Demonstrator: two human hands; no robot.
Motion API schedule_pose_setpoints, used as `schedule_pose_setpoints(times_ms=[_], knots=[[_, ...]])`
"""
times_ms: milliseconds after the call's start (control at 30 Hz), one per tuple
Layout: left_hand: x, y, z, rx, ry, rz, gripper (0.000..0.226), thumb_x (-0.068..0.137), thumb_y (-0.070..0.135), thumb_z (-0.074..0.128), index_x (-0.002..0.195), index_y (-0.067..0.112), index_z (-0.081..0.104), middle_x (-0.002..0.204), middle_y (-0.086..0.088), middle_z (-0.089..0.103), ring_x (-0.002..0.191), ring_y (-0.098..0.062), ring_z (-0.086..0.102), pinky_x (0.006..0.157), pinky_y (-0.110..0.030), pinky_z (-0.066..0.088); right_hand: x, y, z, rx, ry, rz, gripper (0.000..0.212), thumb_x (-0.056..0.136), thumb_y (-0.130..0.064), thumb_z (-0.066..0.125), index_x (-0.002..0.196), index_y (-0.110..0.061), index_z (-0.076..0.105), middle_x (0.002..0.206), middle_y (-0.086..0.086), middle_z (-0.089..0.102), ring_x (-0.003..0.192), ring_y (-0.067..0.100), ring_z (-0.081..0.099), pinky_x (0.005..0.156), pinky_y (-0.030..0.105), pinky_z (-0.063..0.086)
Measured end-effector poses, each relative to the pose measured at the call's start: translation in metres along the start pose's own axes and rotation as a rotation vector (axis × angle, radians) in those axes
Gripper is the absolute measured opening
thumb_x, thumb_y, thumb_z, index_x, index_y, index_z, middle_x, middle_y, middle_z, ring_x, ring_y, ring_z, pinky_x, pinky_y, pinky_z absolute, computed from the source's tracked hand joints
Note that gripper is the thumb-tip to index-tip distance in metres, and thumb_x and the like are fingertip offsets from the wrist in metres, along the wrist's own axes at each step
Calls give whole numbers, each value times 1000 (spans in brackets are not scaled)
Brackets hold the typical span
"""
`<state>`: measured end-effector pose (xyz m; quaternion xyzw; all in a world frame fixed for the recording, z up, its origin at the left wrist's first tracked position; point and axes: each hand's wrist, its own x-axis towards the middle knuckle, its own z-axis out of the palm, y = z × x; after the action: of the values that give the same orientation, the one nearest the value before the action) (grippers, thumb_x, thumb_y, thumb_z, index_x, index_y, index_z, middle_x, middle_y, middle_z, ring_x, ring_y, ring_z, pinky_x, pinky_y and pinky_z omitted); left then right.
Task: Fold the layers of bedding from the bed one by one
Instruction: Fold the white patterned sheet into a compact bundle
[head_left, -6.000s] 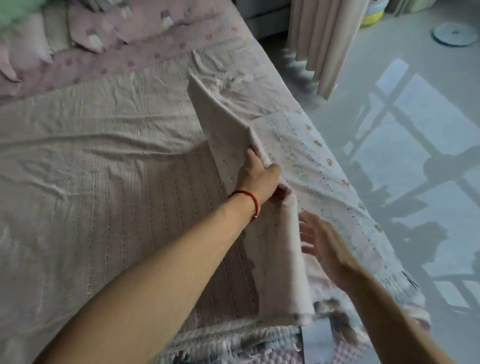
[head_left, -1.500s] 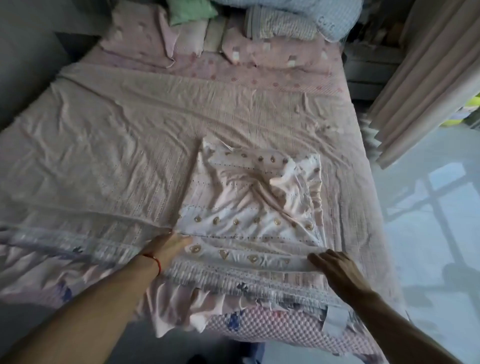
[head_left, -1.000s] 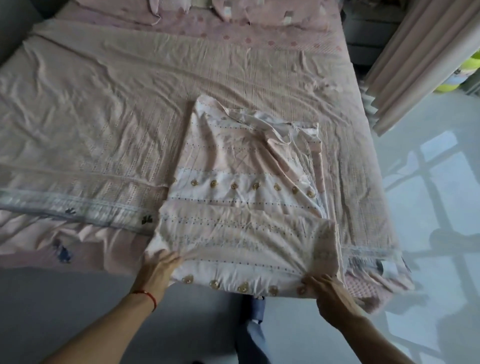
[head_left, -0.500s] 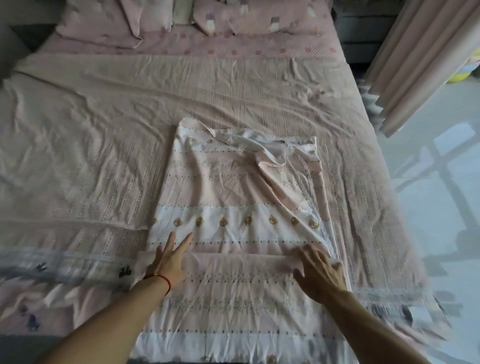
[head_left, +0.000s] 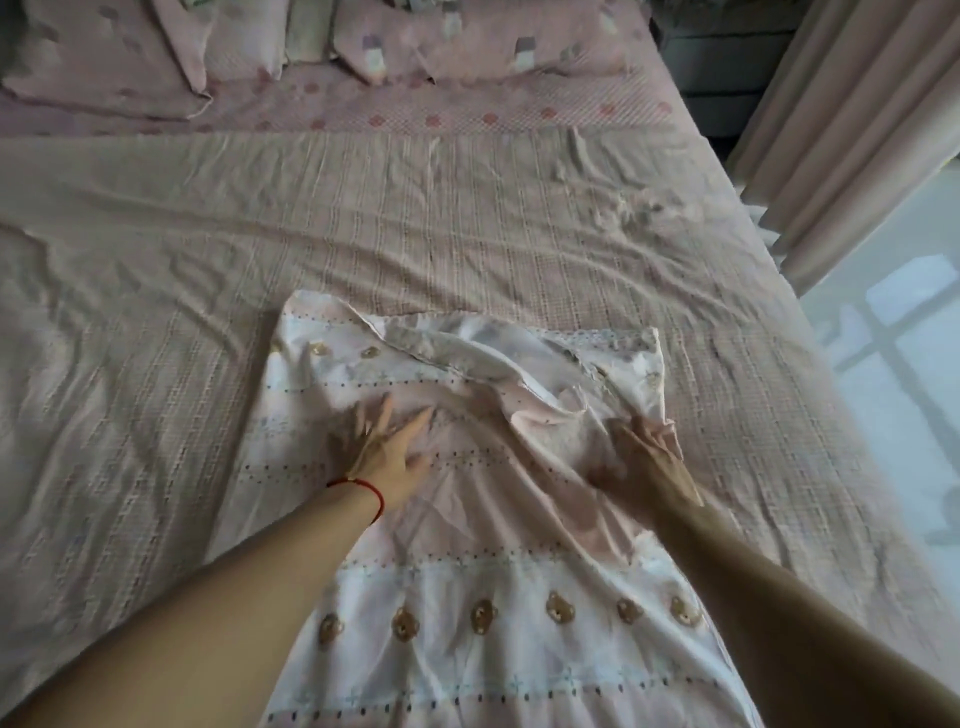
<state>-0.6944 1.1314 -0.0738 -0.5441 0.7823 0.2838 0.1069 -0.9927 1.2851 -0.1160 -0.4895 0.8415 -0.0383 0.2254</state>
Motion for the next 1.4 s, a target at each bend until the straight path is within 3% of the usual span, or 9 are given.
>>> schedule_pose_setpoints(times_ms=[133,267,467,600,733,867,1200,1300,1400], knots=[[60,22,16,-111,111,34,53,102,46,46,153,42,33,168,2,-15,150,-38,-24,122,-50,-2,1,-1,26,-49,18,49,68,91,-50,55,149,-31,24,161,7,23,143,35,22,117,53,26],[92,15,37,116,252,44,51,92,59,33,139,48,51,169,4,5,152,-40,-17,113,-75,-2,5,-4,32,-94,-22,79,78,98,-52,53,160,-27,14,170,7,7,155,39,5,126,54,9],[94,13,49,268,422,29,52,92,57,28,131,46,60,164,-2,30,153,-44,-2,105,-82,4,-1,-4,-8,39,-51,-83,72,89,-58,63,152,-30,41,156,-14,35,148,9,20,123,40,23],[99,12,54,280,430,43,55,94,57,24,136,45,57,164,-6,29,152,-46,-4,104,-83,6,33,1,-74,359,228,188,22,88,-60,64,99,-41,65,106,-14,73,96,15,70,75,30,51],[98,12,55,253,467,67,54,96,57,23,140,46,53,164,-7,29,152,-46,0,104,-83,7,117,-8,-86,474,161,398,62,82,-49,80,126,-16,51,114,6,59,93,25,60,76,39,56],[98,10,56,244,485,93,53,94,55,28,137,43,56,164,-8,28,152,-47,1,104,-83,6,183,-14,-123,494,147,246,19,80,-14,84,88,-17,66,81,3,62,64,26,60,32,19,42],[100,8,58,250,516,92,47,90,51,37,122,34,68,162,-10,31,152,-48,1,103,-84,6,176,-53,-96,-59,469,31,24,96,-32,56,117,-21,55,117,5,55,108,26,49,89,41,38],[100,9,58,233,525,99,46,90,50,38,122,34,67,161,-10,33,152,-48,2,103,-84,7,133,-92,-88,-122,314,-13,45,98,-63,41,115,-24,56,111,-4,60,110,22,51,90,44,38],[100,8,58,247,520,93,48,91,51,36,124,33,65,161,-11,33,152,-48,3,104,-83,7,138,-77,-79,-22,26,-6,33,97,-54,57,95,-21,62,83,-4,63,79,23,64,62,34,42]])
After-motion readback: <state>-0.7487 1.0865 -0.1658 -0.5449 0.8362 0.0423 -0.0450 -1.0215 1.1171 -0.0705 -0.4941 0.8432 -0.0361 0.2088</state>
